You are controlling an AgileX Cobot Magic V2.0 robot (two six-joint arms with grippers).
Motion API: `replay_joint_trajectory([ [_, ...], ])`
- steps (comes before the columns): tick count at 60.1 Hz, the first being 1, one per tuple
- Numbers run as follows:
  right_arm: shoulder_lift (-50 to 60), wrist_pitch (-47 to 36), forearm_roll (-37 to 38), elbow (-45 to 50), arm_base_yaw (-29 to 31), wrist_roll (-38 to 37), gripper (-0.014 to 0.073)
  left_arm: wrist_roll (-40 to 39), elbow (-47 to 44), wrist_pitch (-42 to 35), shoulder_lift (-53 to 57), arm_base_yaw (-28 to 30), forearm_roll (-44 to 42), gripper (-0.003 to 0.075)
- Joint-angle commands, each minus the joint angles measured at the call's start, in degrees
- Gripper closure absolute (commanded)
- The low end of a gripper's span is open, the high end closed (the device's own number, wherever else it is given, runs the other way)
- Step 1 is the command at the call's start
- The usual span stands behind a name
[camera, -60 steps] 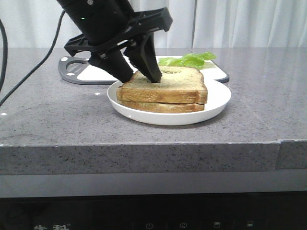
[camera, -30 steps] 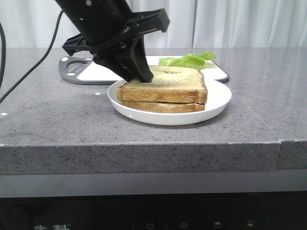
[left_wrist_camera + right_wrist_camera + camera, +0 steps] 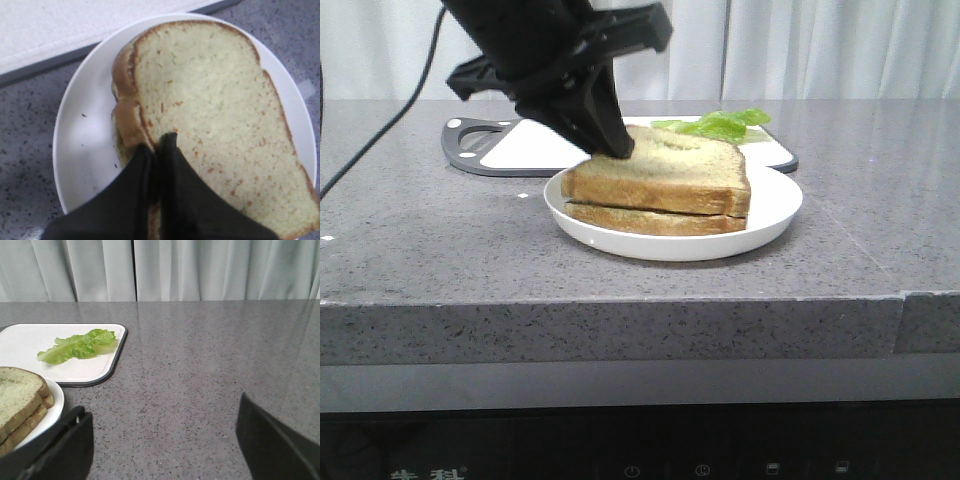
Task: Left arm grabs bread, right arm adds lettuce
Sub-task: 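Lift the top bread slice off the plate with the left gripper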
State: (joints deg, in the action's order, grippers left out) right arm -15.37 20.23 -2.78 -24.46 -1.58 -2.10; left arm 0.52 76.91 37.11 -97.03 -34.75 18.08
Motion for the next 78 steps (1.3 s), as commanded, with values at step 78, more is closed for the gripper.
replay_joint_trajectory([
  [78,-15.5,-3.0,0.5,-7.0,-2.2,3.1,-0.0005,-38.7,-33.6,-21.4,50.1,-0.2,-57.6,0.0741],
])
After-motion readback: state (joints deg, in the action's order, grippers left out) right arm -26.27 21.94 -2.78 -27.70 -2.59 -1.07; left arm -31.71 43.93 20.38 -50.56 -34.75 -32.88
